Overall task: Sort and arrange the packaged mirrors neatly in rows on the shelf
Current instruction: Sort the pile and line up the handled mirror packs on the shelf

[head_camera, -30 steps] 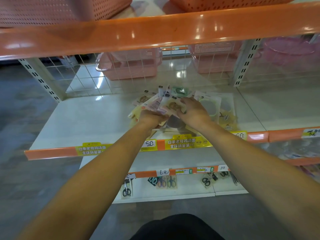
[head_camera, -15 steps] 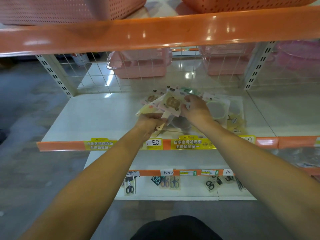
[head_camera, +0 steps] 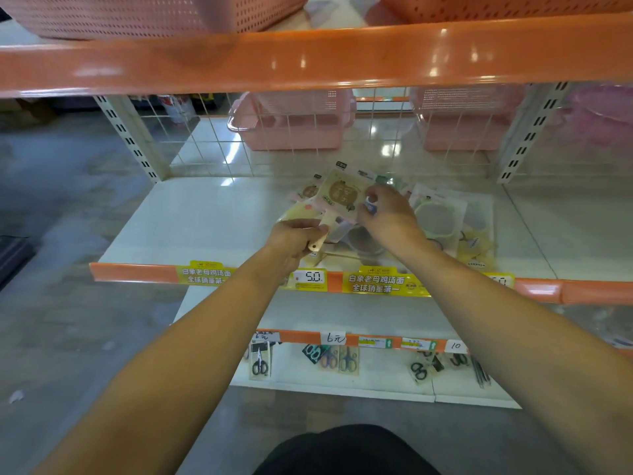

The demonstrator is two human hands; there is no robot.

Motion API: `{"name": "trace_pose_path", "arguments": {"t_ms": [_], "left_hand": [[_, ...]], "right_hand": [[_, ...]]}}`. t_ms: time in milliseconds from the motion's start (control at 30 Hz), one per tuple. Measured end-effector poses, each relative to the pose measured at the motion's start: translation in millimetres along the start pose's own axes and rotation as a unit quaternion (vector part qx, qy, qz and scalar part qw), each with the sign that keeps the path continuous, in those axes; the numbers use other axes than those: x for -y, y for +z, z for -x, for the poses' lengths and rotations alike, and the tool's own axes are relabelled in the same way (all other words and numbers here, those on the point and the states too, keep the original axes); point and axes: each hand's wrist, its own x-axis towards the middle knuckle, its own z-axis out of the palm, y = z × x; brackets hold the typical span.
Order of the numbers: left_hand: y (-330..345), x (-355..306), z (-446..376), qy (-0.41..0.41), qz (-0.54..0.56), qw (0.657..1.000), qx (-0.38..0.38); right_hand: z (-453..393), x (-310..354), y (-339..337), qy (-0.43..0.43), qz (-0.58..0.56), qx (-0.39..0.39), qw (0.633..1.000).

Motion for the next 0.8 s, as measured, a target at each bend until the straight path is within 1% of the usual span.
{"name": "trace_pose_path", "arguments": {"t_ms": [133, 233, 367, 500, 600, 700, 800], "left_hand": [[-8, 2, 6, 0.011, 0.002, 1.000, 0.011], [-15, 3, 10, 0.027, 0.000, 1.000, -0.005], [-22, 5, 16, 0.046, -0.020, 0.999, -0.006], [-21, 7, 24, 0.089, -0.072, 0.993, -0.001], [-17, 8, 28, 0.117, -0.105, 0.988, -0.002], [-13, 9, 29, 0.123, -0.100, 0.987, -0.009], [-7, 10, 32, 0.124, -0.084, 0.989, -0.009]], "right_hand": [[1, 7, 4, -0.019, -0.008, -0.001, 1.000], [3, 10, 8, -0.035, -0.017, -0.008, 0.999], [6, 13, 10, -0.049, -0.008, 0.011, 0.999], [8, 15, 14, -0.044, -0.023, 0.011, 0.999], [9, 14, 16, -0.027, -0.068, -0.004, 0.997], [9, 8, 14, -0.014, -0.095, -0.019, 0.995], [11, 1, 13, -0.014, -0.084, -0.030, 0.996]]}}
